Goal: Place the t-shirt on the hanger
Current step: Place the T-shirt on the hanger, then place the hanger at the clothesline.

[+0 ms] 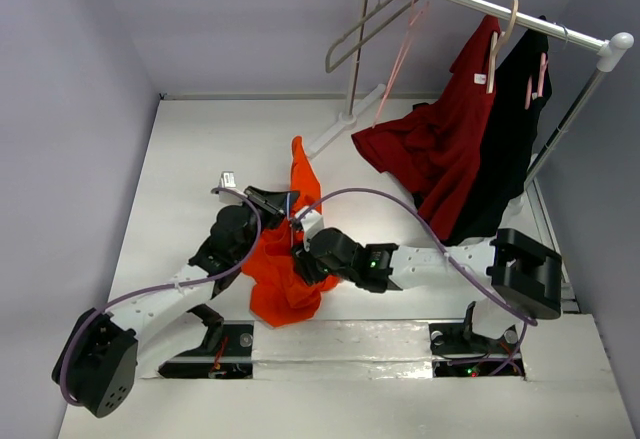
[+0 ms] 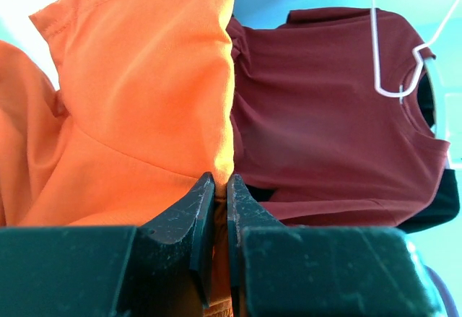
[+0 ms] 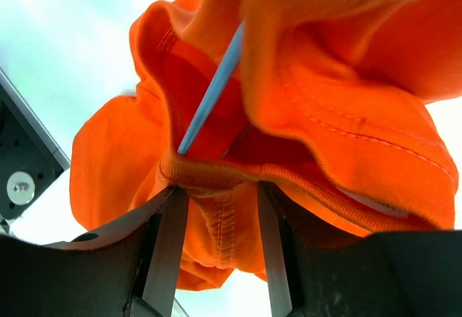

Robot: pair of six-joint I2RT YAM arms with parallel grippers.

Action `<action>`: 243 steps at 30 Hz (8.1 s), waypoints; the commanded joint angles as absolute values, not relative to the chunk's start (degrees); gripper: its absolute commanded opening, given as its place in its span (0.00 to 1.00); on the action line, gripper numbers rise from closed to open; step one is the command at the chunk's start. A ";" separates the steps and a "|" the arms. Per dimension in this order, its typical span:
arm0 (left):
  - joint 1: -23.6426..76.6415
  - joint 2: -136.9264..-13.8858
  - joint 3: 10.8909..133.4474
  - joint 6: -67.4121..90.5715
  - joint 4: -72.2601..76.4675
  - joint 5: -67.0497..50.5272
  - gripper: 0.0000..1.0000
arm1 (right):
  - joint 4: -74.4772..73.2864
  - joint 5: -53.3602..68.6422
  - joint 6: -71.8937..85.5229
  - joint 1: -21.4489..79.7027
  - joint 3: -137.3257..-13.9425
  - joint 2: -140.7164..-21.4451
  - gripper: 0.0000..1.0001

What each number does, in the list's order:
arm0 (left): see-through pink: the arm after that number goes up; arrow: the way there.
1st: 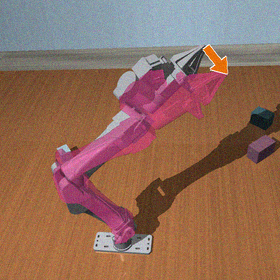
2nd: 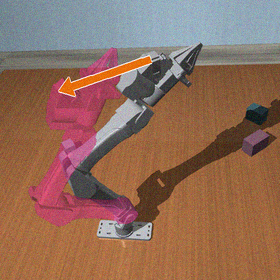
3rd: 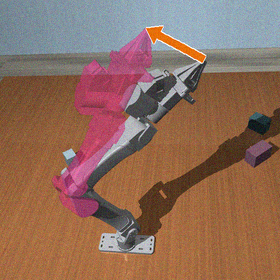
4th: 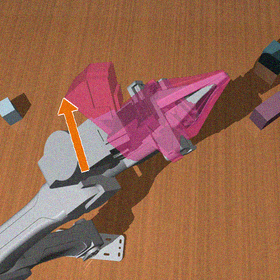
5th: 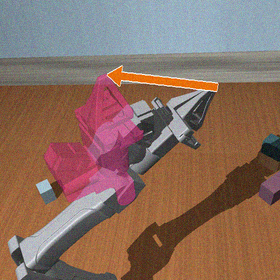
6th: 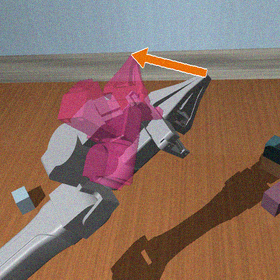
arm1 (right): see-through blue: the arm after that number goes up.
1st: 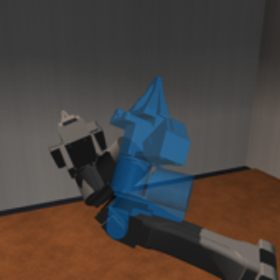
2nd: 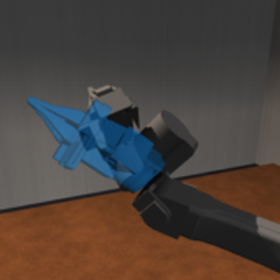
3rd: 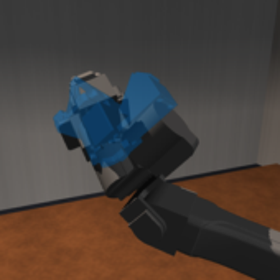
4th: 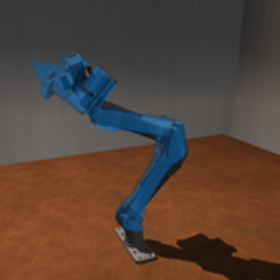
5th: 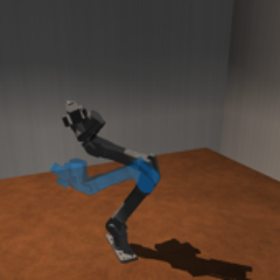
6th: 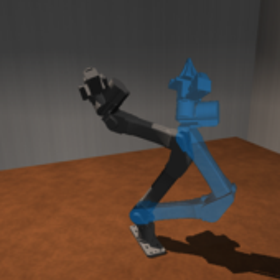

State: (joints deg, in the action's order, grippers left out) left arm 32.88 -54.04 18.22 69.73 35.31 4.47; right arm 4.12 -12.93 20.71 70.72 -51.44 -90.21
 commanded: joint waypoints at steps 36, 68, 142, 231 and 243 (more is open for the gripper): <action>32.70 -48.17 15.20 74.98 36.39 2.63 0.00 | 8.09 -41.92 27.77 75.85 -53.62 -91.85 0.02; 24.18 -63.10 38.85 50.71 21.35 6.59 0.64 | -8.09 -18.28 28.65 75.85 -36.56 -57.31 0.00; 4.22 -64.34 35.95 51.51 26.28 8.08 0.00 | -22.31 -12.66 30.50 75.85 -41.12 -47.38 0.00; 27.33 -34.80 25.84 35.16 23.56 -7.56 0.99 | -38.06 -21.89 11.77 19.43 -107.76 -82.70 0.00; 27.33 -34.98 25.66 35.24 23.91 -7.65 0.99 | -32.43 -20.39 12.66 16.62 -106.35 -84.55 0.00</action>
State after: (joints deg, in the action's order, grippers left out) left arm 27.00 -35.40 24.80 36.01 21.58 -7.64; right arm -39.75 -20.73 13.06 17.52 -104.53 -84.82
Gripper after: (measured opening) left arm 0.990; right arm 0.088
